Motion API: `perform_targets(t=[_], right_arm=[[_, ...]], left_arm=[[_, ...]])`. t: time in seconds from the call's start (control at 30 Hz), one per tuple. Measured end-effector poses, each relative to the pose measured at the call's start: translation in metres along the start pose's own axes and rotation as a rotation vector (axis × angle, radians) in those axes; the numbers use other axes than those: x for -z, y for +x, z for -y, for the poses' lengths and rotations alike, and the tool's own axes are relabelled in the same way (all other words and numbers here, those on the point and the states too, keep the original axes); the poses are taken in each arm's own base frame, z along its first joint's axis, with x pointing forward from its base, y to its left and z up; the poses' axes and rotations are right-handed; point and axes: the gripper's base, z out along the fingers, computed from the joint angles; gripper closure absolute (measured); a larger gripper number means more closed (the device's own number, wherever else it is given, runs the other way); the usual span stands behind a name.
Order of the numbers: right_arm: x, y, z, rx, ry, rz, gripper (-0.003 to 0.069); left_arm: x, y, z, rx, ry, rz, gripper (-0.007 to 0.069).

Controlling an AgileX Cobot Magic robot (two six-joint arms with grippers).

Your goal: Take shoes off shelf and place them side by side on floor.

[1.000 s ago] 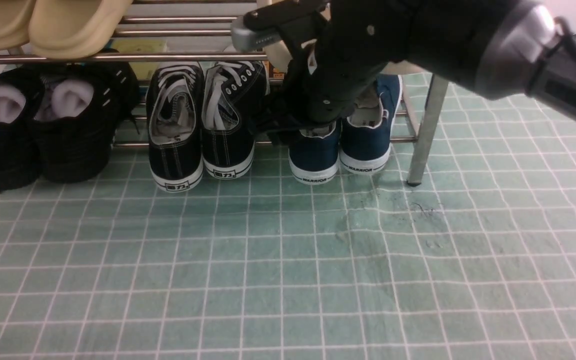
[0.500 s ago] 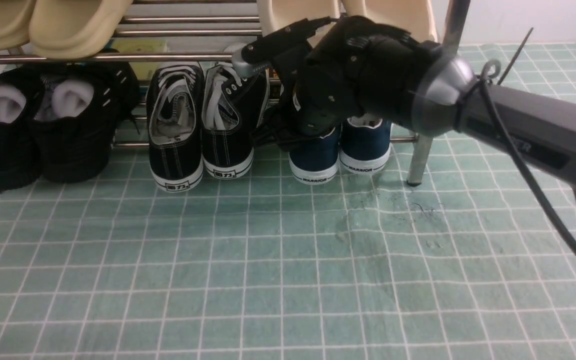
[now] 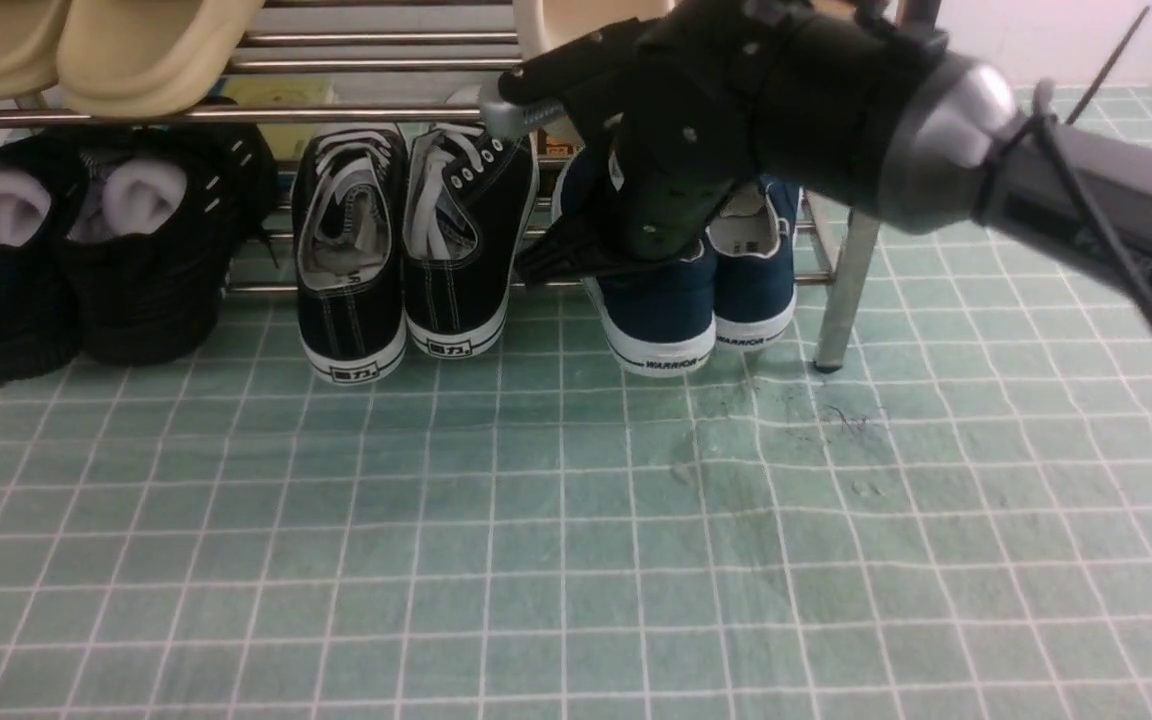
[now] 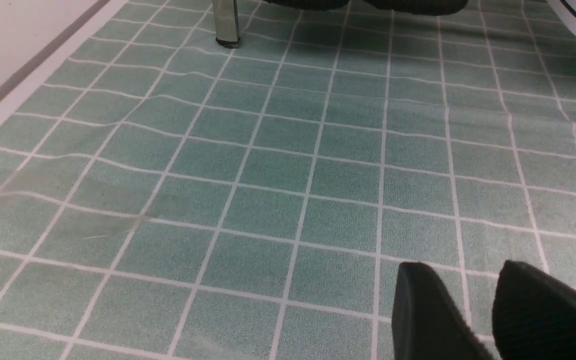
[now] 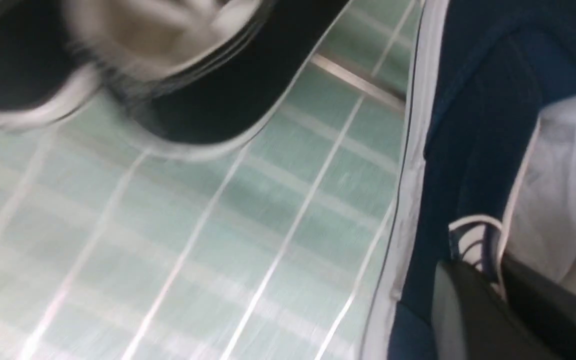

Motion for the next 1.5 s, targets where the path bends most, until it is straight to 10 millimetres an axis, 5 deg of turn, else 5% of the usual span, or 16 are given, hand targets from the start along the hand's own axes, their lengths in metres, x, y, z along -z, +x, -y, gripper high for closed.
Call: perform_targets(t=[0.2,0.5,0.67,0.87,0.93,1.07,1.33,1.5], right_arm=[[0.068,0.008,-0.009,0.024,-0.139,-0.065,0.0606],[0.145,0.021,-0.01,0.086,-0.267,-0.041,0.0606],[0.185,0.057,-0.008,0.083,-0.318,-0.047,0.0606],[0.156,0.108,-0.016,0.055,-0.296,-0.24,0.0606],[0.124,0.129,-0.021,0.019,-0.279,-0.292,0.0606],[0.094,0.138,-0.03,-0.062,-0.302,-0.245,0.0606],[0.092,0.129,-0.034,-0.127,-0.326,-0.188,0.0606],[0.12,0.122,-0.038,-0.111,-0.376,-0.254,0.0606]], left_arm=[[0.0,0.0,0.0,0.0,0.0,0.0,0.0385],[0.0,0.0,0.0,0.0,0.0,0.0,0.0385],[0.0,0.0,0.0,0.0,0.0,0.0,0.0385],[0.0,0.0,0.0,0.0,0.0,0.0,0.0385],[0.0,0.0,0.0,0.0,0.0,0.0,0.0385],[0.0,0.0,0.0,0.0,0.0,0.0,0.0385],[0.0,0.0,0.0,0.0,0.0,0.0,0.0385],[0.0,0.0,0.0,0.0,0.0,0.0,0.0385]])
